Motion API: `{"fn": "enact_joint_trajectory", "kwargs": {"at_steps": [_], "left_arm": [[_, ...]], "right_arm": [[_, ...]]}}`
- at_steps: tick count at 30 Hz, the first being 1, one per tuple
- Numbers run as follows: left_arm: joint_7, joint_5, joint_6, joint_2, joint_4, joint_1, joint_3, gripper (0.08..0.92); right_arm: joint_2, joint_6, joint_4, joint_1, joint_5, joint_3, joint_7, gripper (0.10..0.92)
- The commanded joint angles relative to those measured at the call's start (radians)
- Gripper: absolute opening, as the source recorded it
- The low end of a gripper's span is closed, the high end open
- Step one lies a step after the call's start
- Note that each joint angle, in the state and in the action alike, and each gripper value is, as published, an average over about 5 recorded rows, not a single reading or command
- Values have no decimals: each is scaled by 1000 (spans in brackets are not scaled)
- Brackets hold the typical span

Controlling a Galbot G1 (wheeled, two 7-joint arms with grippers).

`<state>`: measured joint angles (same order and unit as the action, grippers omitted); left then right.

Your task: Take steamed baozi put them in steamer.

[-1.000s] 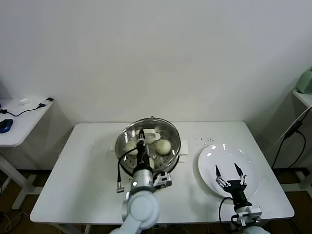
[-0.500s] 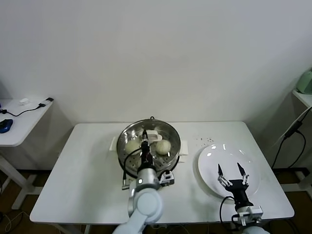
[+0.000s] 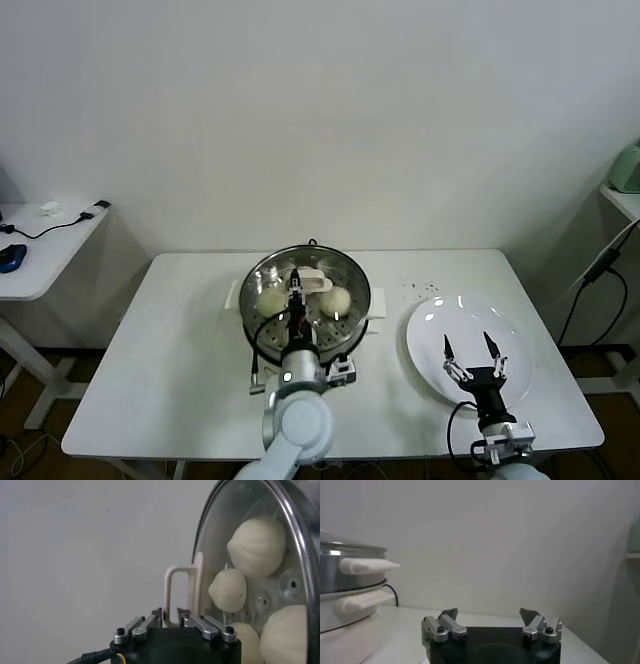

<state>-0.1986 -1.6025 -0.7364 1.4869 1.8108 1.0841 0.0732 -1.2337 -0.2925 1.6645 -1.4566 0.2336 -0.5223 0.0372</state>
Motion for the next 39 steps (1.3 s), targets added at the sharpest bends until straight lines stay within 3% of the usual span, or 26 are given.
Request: {"fn": "enact_joint_trajectory", "kwargs": {"at_steps": [1,14,16,19,24,28,31,35,39], "left_arm": [[1,19,-1,-1,20,2,9,167],[-9,243,10,-104,244,46,36,534],[49,351,38,-135,286,71,15,595],[202,642,153,-172,337,119,-77,682],[420,1244,397,-200,381,195,-373,802],[420,1689,550,-211,374,264,-684,821],[380,1896,633,-254,325,319,-823,822],[340,2055,720,-302,239,395,-862,823],[318,2047,799,-306,116,426,-824,823]], "right_arm": [[-2,6,4,1,-7,5,-8,823],[6,49,18,18,5,26,-8,823],[4,48,24,17,12,28,-8,823],[4,32,30,11,26,28,-13,823],[15,12,31,-8,36,29,-17,823],[8,-8,23,-11,51,21,-18,823],[1,-17,10,-3,66,11,-17,823],[-6,-25,-20,13,70,0,-15,823],[-16,-26,-38,23,79,-5,-10,823]]}}
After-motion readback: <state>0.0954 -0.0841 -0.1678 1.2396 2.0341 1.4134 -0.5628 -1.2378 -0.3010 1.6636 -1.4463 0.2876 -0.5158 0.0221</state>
